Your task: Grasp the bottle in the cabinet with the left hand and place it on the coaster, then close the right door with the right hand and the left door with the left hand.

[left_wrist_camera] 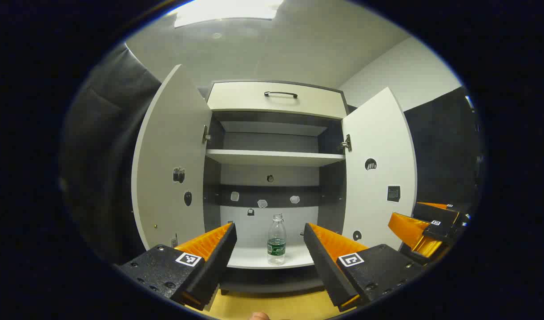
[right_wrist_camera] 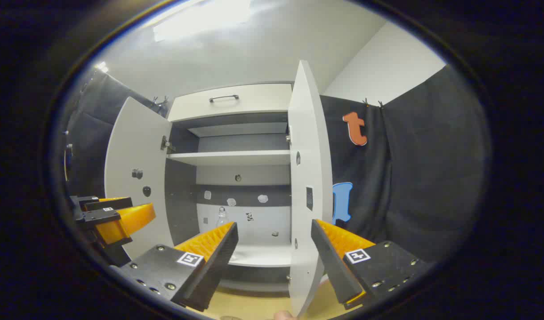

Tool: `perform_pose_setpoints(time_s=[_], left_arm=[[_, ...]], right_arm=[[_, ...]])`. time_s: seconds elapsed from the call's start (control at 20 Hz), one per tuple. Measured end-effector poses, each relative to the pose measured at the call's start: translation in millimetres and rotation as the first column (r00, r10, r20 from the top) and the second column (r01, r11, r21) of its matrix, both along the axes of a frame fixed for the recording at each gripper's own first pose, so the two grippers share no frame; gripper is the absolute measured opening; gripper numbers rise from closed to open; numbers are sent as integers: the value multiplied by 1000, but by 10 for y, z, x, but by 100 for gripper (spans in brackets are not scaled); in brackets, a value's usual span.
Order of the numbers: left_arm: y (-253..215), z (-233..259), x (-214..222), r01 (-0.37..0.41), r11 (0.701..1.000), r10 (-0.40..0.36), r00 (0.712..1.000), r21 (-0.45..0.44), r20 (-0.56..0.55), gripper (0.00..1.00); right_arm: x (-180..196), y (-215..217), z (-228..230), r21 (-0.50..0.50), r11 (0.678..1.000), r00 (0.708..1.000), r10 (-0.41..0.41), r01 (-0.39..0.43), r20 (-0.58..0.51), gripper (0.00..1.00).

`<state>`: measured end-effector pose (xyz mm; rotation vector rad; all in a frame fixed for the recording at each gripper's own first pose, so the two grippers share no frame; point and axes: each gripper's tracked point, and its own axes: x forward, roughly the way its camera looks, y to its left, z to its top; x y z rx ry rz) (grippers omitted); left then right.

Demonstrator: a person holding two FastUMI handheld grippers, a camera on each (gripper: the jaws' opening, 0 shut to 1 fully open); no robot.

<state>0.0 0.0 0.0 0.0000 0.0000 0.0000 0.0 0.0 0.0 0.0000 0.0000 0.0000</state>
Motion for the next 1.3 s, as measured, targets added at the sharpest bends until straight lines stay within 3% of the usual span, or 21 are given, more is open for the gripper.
perform_pose_setpoints(time_s=[0.75, 0.8, 0.85, 1.05, 1.3], left_arm=[[-34, -58, 43, -6, 1000, 6, 1000, -7, -12, 96], [-38, -73, 61, -4, 1000, 4, 1000, -11, -15, 93], [-50, -95, 86, 0, 1000, -1, 1000, -15, -19, 96], [-73, -195, 354, 21, 1000, -22, 999, -19, -30, 96], [-127, -458, 991, 56, 998, -56, 997, 5, -57, 96]], right_arm=[[80, 47, -38, -19, 1000, 1000, -1, 1, -16, 100], [77, 39, -35, -16, 1000, 1000, -5, 4, -17, 100], [70, 22, -20, -13, 1000, 1000, -9, 9, -17, 100], [0, -86, 59, -15, 999, 999, -35, 35, -1, 100], [-176, -382, 108, -44, 994, 995, -103, 103, 13, 100]])
